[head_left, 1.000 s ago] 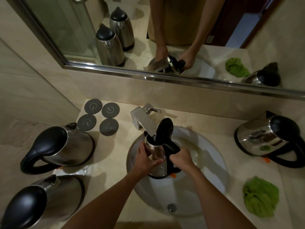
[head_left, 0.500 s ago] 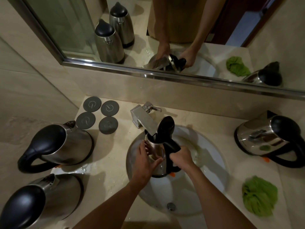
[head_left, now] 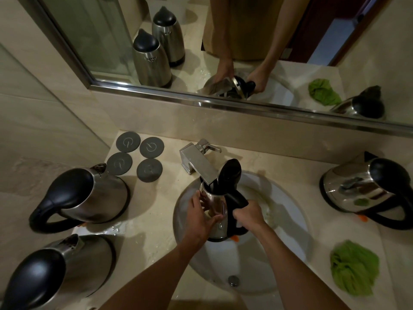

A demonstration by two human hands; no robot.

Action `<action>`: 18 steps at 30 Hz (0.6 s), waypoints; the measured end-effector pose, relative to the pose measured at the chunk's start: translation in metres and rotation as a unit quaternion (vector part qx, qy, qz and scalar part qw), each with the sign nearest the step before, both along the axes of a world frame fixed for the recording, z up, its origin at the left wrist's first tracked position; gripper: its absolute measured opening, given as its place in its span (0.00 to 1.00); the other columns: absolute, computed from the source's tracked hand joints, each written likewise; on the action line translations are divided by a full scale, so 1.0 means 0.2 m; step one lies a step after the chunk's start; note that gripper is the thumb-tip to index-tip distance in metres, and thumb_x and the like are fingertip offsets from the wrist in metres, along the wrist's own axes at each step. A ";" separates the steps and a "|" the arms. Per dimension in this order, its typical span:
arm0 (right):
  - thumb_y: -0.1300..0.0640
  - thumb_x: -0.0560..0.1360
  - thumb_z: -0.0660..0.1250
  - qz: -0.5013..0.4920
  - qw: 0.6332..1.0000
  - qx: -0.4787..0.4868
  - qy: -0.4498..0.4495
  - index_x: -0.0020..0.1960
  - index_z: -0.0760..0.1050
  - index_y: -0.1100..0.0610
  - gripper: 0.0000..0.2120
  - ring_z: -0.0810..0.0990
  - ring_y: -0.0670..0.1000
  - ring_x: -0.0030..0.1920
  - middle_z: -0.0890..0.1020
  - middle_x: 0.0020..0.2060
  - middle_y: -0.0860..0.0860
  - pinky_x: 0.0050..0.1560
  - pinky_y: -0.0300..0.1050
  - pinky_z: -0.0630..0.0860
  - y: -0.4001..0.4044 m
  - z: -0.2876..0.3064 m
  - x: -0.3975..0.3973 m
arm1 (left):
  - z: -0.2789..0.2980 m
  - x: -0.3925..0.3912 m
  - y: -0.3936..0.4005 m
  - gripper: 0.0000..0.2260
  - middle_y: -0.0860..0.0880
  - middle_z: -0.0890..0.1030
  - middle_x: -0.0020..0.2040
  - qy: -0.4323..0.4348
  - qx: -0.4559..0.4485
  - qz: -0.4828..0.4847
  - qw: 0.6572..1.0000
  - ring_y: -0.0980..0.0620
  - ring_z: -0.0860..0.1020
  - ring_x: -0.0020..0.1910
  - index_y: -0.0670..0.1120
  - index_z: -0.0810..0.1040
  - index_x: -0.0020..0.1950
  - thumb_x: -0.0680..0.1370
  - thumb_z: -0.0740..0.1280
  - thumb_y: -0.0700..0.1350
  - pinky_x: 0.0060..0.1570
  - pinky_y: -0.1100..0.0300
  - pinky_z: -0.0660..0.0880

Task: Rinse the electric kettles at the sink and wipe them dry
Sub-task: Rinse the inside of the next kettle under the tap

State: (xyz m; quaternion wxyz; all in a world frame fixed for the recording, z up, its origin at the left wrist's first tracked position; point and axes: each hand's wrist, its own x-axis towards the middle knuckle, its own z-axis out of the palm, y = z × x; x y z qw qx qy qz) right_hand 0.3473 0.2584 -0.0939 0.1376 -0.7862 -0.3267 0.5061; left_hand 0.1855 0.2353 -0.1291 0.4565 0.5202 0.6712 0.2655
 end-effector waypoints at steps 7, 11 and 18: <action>0.66 0.67 0.68 0.000 1.000 -0.010 0.005 0.52 0.76 0.61 0.13 0.80 0.51 0.37 0.80 0.41 0.56 0.29 0.38 0.70 -0.01 0.00 -0.01 | -0.01 -0.01 0.01 0.37 0.52 0.71 0.64 0.014 -0.008 -0.006 1.000 0.57 0.73 0.58 0.51 0.65 0.69 0.65 0.81 0.47 0.57 0.64 0.73; 0.65 0.65 0.67 0.000 1.000 -0.017 0.004 0.54 0.76 0.63 0.17 0.80 0.53 0.38 0.80 0.41 0.56 0.31 0.39 0.71 -0.01 0.00 -0.01 | -0.03 -0.02 0.01 0.37 0.54 0.72 0.62 0.021 -0.004 -0.003 1.000 0.57 0.75 0.58 0.53 0.65 0.68 0.64 0.81 0.48 0.59 0.57 0.77; 0.66 0.66 0.68 0.002 1.000 -0.015 0.000 0.52 0.78 0.63 0.14 0.80 0.53 0.38 0.81 0.40 0.56 0.31 0.40 0.71 -0.02 0.00 -0.01 | -0.06 -0.01 0.01 0.39 0.53 0.73 0.63 0.033 -0.005 -0.004 0.999 0.57 0.75 0.58 0.52 0.65 0.69 0.64 0.82 0.49 0.57 0.59 0.77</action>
